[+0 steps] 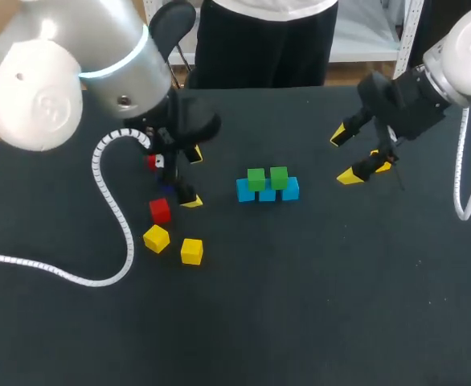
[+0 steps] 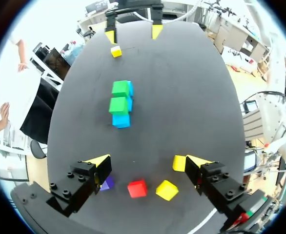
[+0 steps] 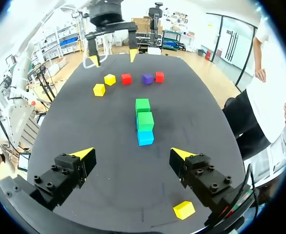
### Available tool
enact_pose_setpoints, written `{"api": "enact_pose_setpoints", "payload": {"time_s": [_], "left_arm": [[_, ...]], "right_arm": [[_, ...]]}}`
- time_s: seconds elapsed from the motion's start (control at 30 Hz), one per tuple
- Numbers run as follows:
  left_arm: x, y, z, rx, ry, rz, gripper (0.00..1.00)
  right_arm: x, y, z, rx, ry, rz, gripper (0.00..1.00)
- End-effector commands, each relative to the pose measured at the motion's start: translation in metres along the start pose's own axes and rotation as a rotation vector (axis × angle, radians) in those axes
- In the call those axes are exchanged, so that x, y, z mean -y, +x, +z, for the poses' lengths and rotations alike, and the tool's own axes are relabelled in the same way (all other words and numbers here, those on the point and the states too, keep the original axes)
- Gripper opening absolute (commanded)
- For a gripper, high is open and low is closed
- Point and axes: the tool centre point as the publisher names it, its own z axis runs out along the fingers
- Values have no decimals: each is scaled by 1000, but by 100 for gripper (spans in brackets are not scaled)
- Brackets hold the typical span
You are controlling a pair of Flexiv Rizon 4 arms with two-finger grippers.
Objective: Place the blue cubes, place green cubes on the blue cubes, place the yellow cubes on the green cubes, then place the red cubes on the yellow cubes, and place purple cube on the red cubes.
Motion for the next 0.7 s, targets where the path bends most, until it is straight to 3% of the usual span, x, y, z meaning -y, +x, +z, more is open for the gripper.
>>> {"api": "enact_pose_setpoints", "payload": {"time_s": [0.03, 0.3, 0.43, 0.5, 0.7], "left_arm": [[10, -13, -8, -128, 8, -2, 100], [45, -22, -6, -247, 34, 8, 100], [67, -18, -10, -209, 23, 30, 100], [76, -12, -11, -152, 27, -6, 100], [104, -8, -7, -113, 58, -49, 100]], "right_arm": [[-1, 0, 0, 0, 2, 0, 100], [-1, 0, 0, 0, 2, 0, 100], [-1, 0, 0, 0, 2, 0, 100], [-1, 0, 0, 0, 2, 0, 100], [-1, 0, 0, 0, 2, 0, 100]]}}
